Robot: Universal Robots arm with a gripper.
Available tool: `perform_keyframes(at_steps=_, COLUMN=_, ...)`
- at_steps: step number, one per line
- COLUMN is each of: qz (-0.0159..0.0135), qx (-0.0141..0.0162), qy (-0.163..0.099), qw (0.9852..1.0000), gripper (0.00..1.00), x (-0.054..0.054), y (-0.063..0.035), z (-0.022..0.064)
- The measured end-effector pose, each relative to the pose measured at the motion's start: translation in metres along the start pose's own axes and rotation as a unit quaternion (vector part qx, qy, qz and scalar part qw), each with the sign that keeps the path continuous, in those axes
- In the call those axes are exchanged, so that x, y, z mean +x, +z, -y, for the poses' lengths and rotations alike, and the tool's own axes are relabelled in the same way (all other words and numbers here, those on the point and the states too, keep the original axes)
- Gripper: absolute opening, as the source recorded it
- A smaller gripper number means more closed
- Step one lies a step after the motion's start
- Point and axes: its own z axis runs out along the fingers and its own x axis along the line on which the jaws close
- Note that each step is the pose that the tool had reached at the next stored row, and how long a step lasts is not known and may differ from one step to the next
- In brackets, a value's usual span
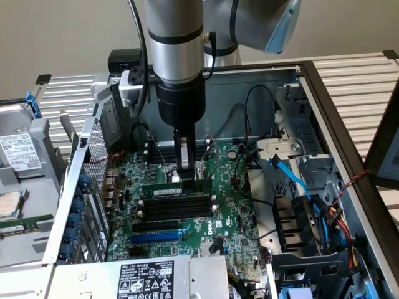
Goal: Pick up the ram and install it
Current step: 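Insert the ram into the slot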
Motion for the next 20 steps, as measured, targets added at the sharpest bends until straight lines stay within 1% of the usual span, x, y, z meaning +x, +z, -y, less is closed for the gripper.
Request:
perform_keyframes(at_steps=4, qz=0.0002, qx=0.0002, qy=-0.006, qw=1.0, gripper=0.13, x=0.003, y=0.0074, z=-0.0001)
perform_keyframes(at_steps=8, qz=0.0004, qx=0.0009, qy=-0.011, qw=0.9999, gripper=0.13, x=0.004, y=0.0136, z=-0.0003)
perform_keyframes(at_steps=20, qz=0.0004, qx=0.001, qy=-0.01, qw=1.0, gripper=0.13, x=0.004, y=0.0139, z=-0.001)
